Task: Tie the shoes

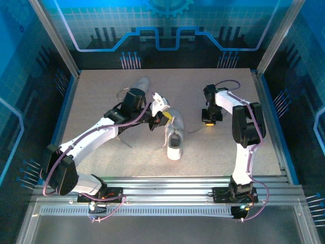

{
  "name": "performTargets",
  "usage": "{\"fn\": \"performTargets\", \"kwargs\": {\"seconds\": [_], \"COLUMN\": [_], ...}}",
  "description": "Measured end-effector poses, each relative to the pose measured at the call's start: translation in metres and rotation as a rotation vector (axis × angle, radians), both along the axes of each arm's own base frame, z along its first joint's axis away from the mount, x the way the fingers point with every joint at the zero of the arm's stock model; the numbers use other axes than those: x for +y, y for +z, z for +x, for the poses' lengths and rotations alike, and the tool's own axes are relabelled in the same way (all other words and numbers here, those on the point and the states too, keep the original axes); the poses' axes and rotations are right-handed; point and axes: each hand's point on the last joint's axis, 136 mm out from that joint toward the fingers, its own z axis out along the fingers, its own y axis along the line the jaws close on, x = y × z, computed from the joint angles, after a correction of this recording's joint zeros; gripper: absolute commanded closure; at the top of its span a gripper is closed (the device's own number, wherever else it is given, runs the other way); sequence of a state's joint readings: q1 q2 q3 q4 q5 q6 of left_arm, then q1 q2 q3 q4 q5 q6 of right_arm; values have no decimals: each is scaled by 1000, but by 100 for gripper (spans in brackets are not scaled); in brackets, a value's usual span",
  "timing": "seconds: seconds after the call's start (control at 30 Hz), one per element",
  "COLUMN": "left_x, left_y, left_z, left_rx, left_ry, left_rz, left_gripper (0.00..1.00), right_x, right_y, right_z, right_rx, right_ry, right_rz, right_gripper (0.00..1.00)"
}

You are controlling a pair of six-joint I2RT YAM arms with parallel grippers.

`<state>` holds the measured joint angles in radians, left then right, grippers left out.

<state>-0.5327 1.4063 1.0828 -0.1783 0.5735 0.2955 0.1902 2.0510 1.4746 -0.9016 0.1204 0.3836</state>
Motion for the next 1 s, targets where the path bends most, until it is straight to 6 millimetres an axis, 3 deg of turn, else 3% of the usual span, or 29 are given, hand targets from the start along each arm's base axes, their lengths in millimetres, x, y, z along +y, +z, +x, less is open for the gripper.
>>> {"fn": "performTargets", "kwargs": {"seconds": [0.07, 0.17, 0.3, 0.37, 0.47, 0.6, 0.67, 0.77, 0.83, 0.9, 1.0], "left_x": [2, 6, 13, 16, 20, 24, 26, 28, 28, 29, 29], "left_y": [-3, -7, -12, -12, -13, -10, -9, -7, -6, -5, -5], "left_z": [-2, -8, -21, -27, -35, -42, -44, -46, -46, -46, -45], "left_rx": [4, 9, -4, -19, -31, -48, -52, -55, -61, -57, -41], "left_ry": [1, 2, 4, 5, 9, 16, 21, 27, 32, 41, 54], "left_rz": [3, 5, -8, -19, -39, -62, -72, -78, -80, -80, -84], "left_gripper": [100, 100, 100, 100, 100, 100, 100, 100, 100, 100, 100], "right_x": [8, 32, 92, 131, 202, 275, 289, 287, 280, 275, 271], "right_y": [5, 31, 99, 133, 173, 178, 168, 145, 135, 135, 156], "right_z": [5, 23, 57, 62, 48, 0, -19, -37, -45, -50, -53], "right_rx": [-19, -94, -288, -370, -450, -410, -365, -292, -260, -259, -319], "right_ry": [33, 90, 183, 251, 382, 518, 541, 517, 488, 477, 491], "right_rz": [8, 59, 201, 282, 424, 566, 603, 618, 626, 642, 678], "right_gripper": [100, 100, 100, 100, 99, 99, 98, 94, 80, 58, 39]}}
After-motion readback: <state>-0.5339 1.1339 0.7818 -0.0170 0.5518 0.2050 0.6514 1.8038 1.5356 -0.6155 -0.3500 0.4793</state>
